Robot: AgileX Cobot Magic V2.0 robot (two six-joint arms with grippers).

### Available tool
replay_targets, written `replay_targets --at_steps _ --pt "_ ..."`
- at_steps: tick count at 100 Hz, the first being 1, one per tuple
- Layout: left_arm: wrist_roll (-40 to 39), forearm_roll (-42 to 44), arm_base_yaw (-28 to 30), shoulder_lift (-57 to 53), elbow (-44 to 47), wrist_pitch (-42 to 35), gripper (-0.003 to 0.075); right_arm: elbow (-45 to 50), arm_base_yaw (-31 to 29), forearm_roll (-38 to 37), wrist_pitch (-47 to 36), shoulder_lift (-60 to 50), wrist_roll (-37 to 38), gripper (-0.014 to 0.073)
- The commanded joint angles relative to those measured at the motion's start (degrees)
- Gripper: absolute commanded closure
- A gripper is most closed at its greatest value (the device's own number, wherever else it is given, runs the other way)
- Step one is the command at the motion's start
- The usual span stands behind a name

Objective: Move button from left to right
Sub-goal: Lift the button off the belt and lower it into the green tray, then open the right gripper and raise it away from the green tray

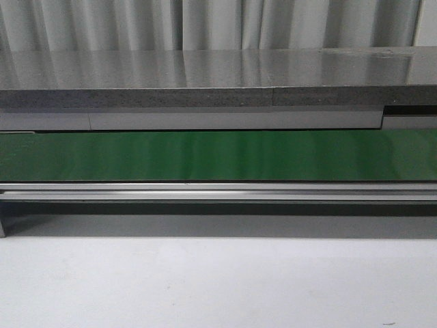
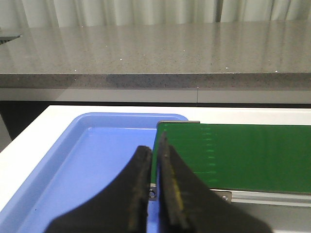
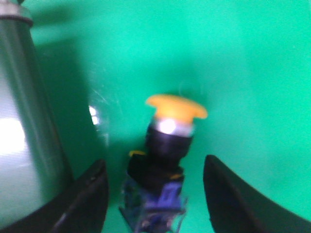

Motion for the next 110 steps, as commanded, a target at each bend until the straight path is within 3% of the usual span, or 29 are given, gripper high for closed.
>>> replay_targets --at_steps 1,35,64,90,110 --pt "-0.2 -0.8 -0.3 0.4 -1.6 -4.5 0.0715 -1.8 -0.4 0.6 -2.2 -2.5 -0.5 0.0174" --pt "-0.2 -0.8 -0.3 0.4 -1.6 -4.5 0.0715 -1.8 -0.5 0.6 -2.9 -4.4 -0.5 0.0174" --pt "-0.2 -0.8 -0.3 0.4 -1.6 -4.5 0.0715 -1.8 0.2 4.0 -6.4 -12.6 -0.5 0.0174" --pt "-0.2 -0.8 -0.3 0.4 -1.6 -4.5 0.0715 -1.4 6.1 4.1 -8.2 -21.6 -0.5 0.0175" --pt "-0.2 -0.8 -0.3 0.4 -1.6 -4.5 0.0715 5.5 12.0 4.1 -14.2 -32.2 -0.5 0.0175"
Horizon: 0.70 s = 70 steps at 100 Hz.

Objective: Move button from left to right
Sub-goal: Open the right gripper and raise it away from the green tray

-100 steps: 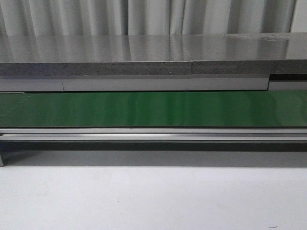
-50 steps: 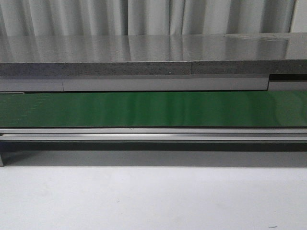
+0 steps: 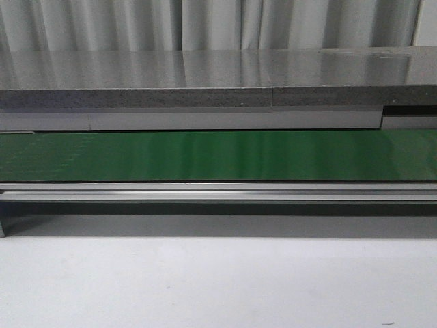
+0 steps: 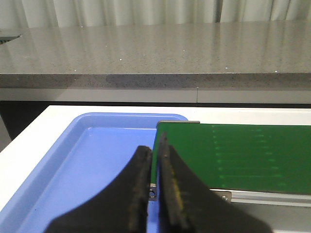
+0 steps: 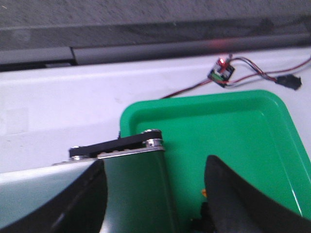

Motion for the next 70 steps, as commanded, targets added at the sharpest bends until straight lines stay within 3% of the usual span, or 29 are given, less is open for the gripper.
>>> replay_targets --at_steps 1,31,70 --pt "-0.2 -0.8 -0.3 0.4 -1.6 -4.5 0.0715 2.2 2.3 0.0 -6.8 -7.4 -0.5 0.0175" --pt "-0.2 -0.8 -0.3 0.4 -1.6 -4.5 0.0715 19.8 9.4 0.1 -16.0 -28.0 -0.5 0.0175" --pt "-0.2 -0.8 -0.3 0.4 -1.6 -4.5 0.0715 37.2 13.6 4.3 -14.1 -53.1 -0.5 0.0177"
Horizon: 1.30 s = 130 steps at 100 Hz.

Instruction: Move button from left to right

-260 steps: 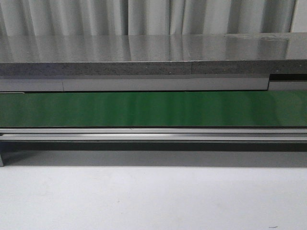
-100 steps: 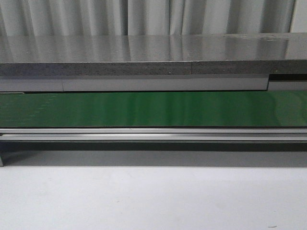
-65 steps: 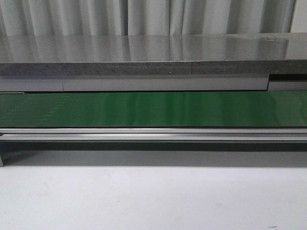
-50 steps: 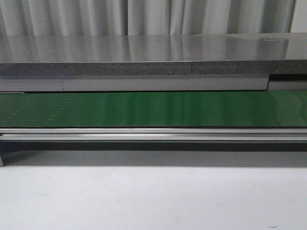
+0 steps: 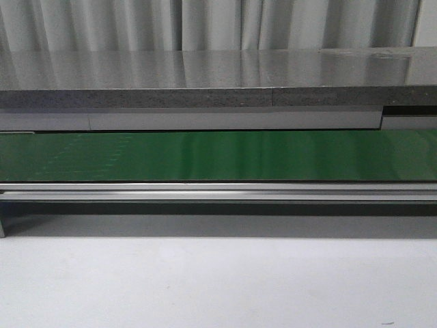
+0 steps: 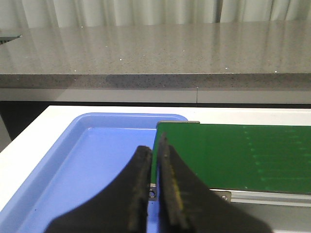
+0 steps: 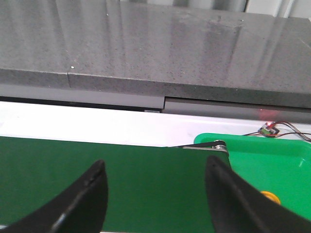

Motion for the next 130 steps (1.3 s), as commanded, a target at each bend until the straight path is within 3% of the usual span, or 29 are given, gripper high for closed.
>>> replay_targets --at_steps 1,19,61,130 --pt "-0.2 -0.8 -0.3 0.4 -1.6 -4.5 0.0715 1.4 0.5 1.7 -2.6 -5.3 -0.5 0.0180" --pt "-0.2 -0.8 -0.3 0.4 -1.6 -4.5 0.0715 4.8 0.5 1.7 2.0 -13.6 -0.5 0.0232" --pt "-0.2 -0.8 -0.3 0.4 -1.6 -4.5 0.0715 5.4 0.5 1.7 4.4 -15.7 -0.5 0.0666" --pt "-0.2 -0.8 -0.3 0.4 -1.6 -4.5 0.0715 5.4 0.5 1.7 4.4 -15.7 -0.5 0.0661"
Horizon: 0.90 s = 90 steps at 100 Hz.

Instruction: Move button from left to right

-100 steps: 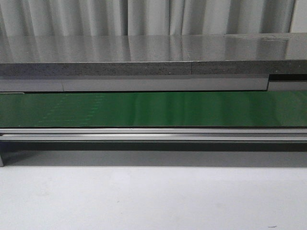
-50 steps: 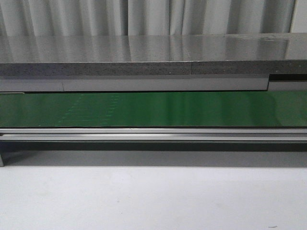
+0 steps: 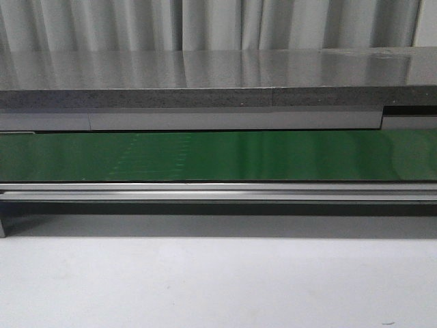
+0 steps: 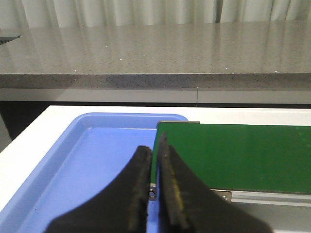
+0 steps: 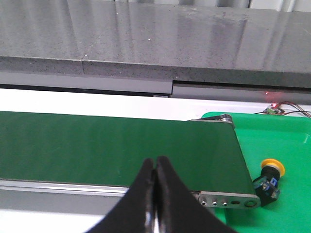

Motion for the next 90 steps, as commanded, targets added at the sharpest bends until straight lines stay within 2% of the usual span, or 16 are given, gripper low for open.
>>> replay_targets --at_steps 1,42,79,90 --pt "-0.2 -0.8 -0.3 0.4 -1.6 -4.5 0.0715 -1.6 0.1 0.1 -4.2 0.5 -0.5 0.0661" --pt "-0.2 -0.8 -0.3 0.4 -1.6 -4.5 0.0715 0.2 1.7 -0.8 -5.2 -1.3 -0.5 0.0661" --pt "-0.2 -0.8 -0.3 0.4 -1.6 -4.5 0.0715 12.6 2.9 -5.5 -7.9 -15.8 4.9 0.0661" --pt "-0.2 -0.8 -0.3 0.4 -1.6 -4.3 0.0715 15.8 2.9 -6.0 -10.2 -15.8 4.9 0.0661"
